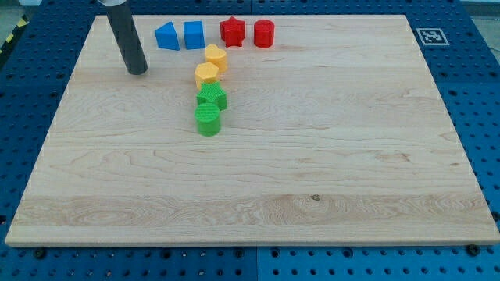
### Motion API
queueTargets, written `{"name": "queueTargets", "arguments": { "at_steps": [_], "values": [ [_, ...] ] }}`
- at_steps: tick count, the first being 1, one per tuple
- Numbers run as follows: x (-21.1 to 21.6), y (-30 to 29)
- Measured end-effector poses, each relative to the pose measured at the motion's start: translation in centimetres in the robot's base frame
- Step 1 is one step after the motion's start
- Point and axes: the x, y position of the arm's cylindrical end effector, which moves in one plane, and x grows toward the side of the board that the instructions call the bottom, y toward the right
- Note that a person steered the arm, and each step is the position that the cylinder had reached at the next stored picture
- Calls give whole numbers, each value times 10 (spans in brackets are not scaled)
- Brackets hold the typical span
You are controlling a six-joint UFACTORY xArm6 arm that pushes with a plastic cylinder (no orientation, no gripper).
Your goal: Move your arm towards the top center
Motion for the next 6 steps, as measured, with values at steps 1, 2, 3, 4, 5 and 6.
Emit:
{"name": "queueTargets", "arguments": {
  "at_steps": [1,2,3,4,5,6],
  "values": [
    [0,0],
    [-5,21],
    [-6,19],
    [-21,-9],
    [-74,-23],
    [-144,8]
  ]
}}
